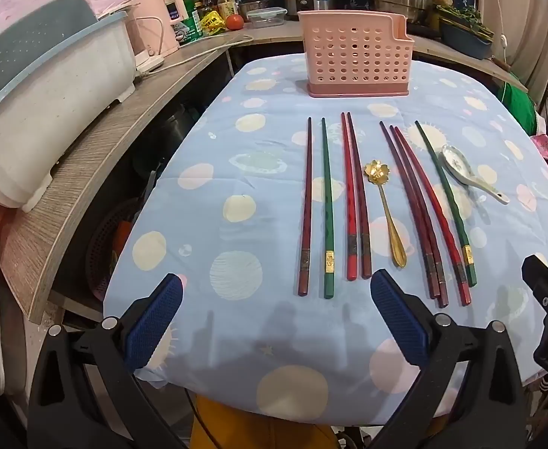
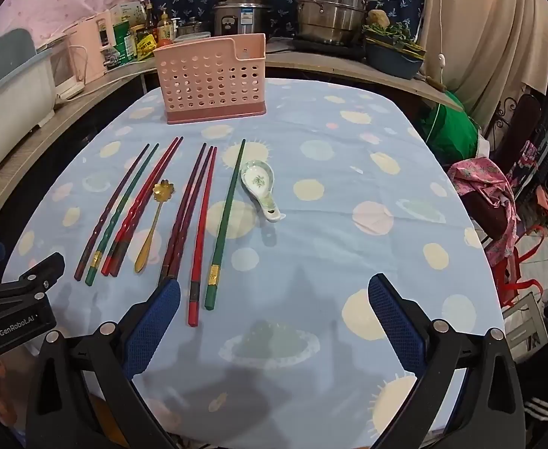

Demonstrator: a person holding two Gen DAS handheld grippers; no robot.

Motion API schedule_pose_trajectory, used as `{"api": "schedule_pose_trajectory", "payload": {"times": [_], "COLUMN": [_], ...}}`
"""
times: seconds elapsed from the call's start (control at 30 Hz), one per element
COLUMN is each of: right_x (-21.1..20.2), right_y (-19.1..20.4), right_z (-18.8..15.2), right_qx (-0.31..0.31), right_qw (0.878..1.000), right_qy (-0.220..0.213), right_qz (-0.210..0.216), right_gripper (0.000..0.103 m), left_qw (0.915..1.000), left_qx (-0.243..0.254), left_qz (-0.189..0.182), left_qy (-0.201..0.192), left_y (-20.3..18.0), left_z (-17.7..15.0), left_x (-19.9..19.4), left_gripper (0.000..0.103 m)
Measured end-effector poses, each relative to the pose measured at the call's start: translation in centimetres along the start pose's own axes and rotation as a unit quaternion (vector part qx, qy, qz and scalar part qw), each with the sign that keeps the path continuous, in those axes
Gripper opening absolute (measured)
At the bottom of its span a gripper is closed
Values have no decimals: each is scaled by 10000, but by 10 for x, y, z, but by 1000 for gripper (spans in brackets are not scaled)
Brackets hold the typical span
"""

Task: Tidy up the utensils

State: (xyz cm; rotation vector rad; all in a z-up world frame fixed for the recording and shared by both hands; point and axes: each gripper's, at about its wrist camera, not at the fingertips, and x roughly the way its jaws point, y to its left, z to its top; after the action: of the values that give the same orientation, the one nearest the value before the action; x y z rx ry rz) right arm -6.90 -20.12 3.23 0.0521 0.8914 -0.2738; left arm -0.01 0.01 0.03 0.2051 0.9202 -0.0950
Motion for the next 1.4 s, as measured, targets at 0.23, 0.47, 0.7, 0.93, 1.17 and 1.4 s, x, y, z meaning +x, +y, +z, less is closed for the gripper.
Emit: {"api": "schedule_pose_trajectory", "payload": {"times": [0.23, 0.47, 0.7, 0.93, 1.17, 1.4], "right_x": [-1, 0, 0, 2, 2, 2], "right_y": [2, 3, 2, 2, 2, 3], "right_z": [-1, -3, -3, -4, -4, -5], "right_qx": [-39, -12, -8, -5, 7, 15], "right_qw": [10000, 10000, 10000, 10000, 10000, 9999], "right_qy": [19, 2, 14, 29, 25, 17], "right_qz": [46, 33, 55, 79, 87, 98], "right_gripper": [96, 96, 96, 96, 96, 96], "left_qw": [9999, 10000, 10000, 10000, 10000, 10000], "left_qx": [-108, -48, -44, -53, -57, -64], "left_qz": [82, -16, -50, -41, -50, -37], "left_qy": [50, -32, 15, 19, 17, 6], "left_y": [3, 1, 6, 5, 4, 3], "left_z": [1, -9, -7, -7, -8, -9], "left_x": [3, -3, -1, 0, -1, -1], "left_gripper": [96, 96, 96, 96, 96, 96]}}
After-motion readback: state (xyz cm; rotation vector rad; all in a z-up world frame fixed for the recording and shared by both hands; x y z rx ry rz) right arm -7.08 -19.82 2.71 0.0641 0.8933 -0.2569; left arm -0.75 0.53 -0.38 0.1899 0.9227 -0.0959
